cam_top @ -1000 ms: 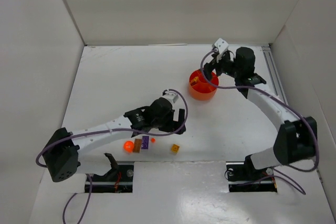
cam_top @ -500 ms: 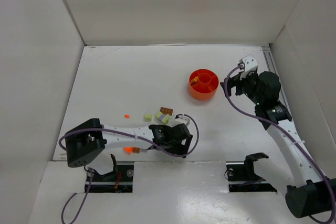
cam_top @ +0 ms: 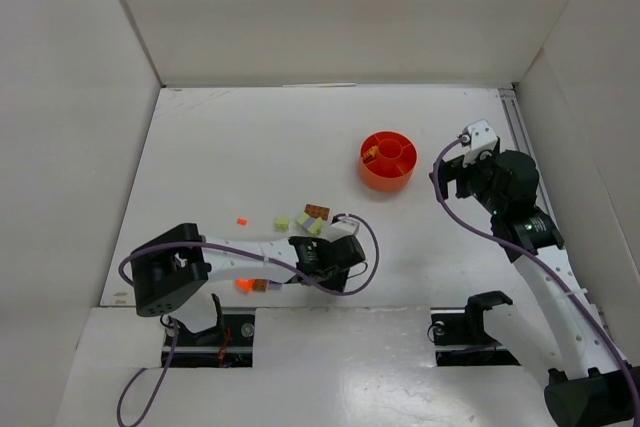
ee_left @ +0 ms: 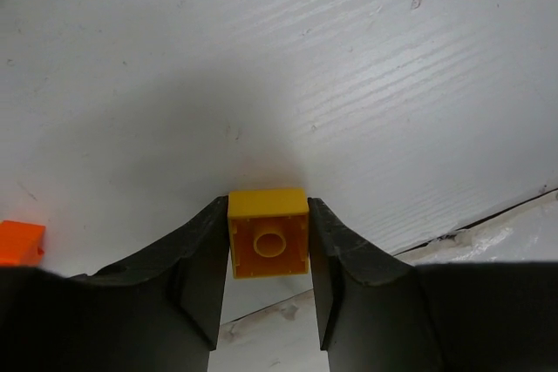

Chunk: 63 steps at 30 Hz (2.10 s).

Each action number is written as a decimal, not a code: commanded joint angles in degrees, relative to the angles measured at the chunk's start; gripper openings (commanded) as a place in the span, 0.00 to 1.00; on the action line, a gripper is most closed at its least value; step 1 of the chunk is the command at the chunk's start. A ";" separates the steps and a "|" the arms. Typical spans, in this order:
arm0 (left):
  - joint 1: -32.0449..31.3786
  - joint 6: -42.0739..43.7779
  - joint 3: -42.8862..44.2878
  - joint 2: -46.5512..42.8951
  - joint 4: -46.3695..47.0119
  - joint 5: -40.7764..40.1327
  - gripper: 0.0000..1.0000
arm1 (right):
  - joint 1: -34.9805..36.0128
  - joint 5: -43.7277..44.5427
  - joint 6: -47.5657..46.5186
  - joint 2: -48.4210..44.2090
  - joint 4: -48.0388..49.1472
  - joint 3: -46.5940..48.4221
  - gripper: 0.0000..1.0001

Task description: Sort the legos into containers by color

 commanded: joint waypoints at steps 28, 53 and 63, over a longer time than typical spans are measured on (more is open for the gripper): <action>29.46 31.53 65.21 31.86 -0.43 4.82 0.22 | -5.89 12.43 3.16 1.46 -4.24 0.69 1.00; 29.47 33.19 61.80 32.40 3.44 11.94 0.49 | -6.41 12.43 2.63 3.57 -4.77 1.22 1.00; 29.47 33.20 58.73 26.97 3.96 13.70 0.60 | -6.41 10.24 1.58 3.04 -5.30 1.22 1.00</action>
